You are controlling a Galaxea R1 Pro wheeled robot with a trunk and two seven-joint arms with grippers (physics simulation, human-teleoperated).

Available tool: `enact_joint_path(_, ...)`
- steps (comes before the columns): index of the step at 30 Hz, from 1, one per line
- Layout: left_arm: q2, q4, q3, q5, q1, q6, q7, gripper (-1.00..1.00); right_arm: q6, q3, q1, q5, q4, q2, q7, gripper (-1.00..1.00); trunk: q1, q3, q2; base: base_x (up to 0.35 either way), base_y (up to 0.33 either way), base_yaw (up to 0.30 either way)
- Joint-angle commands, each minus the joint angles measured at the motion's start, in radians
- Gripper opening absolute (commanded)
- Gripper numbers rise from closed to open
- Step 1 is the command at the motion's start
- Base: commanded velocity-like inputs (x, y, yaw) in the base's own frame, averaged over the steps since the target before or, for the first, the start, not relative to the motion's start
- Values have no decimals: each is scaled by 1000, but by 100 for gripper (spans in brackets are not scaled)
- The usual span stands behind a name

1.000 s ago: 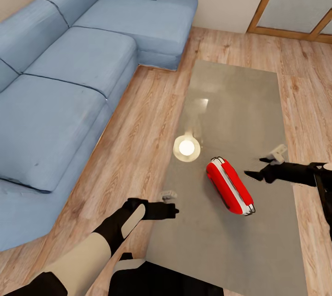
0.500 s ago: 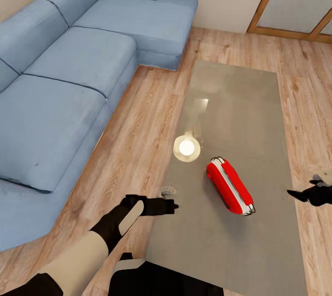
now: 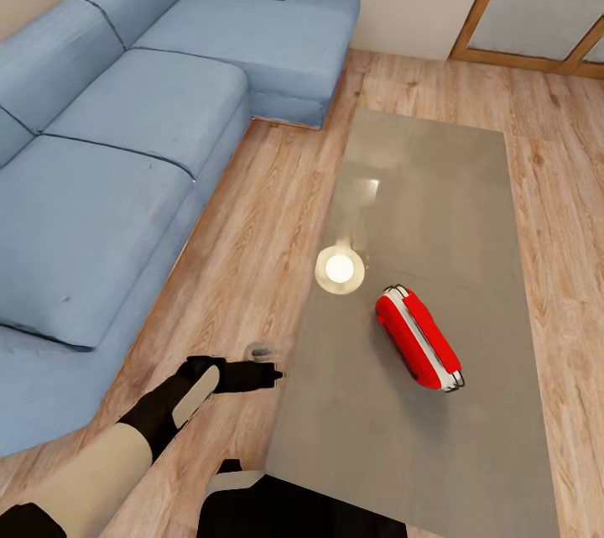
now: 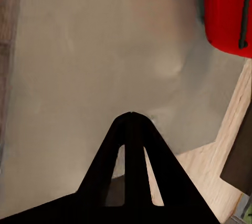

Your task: Turn on the radio receiver that's on the table in the living room.

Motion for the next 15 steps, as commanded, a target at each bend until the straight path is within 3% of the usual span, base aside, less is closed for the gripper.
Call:
enact_joint_path(1,19,0,0,8,4,0,-1,-100,-13,-25,0,36,36,-13,-7,100,0,0,0,0,0,0)
enact_joint_path(2,46,0,0,16,15,-1,-8,-100,-33,-64,-1,87,101,-34,-29,100,0,0,0,0,0,0)
enact_joint_path(4,72,0,0,19,28,-2,-24,-100,-62,-110,1,140,173,-57,-72,100,0,0,0,0,0,0)
enact_joint_path(5,97,3,0,20,43,-5,-48,-100,-97,-162,9,197,246,-76,-140,100,0,0,0,0,0,0)
enact_joint_path(8,139,11,0,23,72,-13,-88,-100,-156,-262,78,305,388,-93,-323,100,0,0,0,0,0,0)
enact_joint_path(12,176,28,0,24,105,-19,-108,-100,-201,-360,265,347,618,-99,-583,100,0,0,0,0,0,0)
enact_joint_path(15,182,66,0,23,106,-20,-109,-100,-204,-372,337,351,718,-94,-682,100,0,0,0,0,0,0)
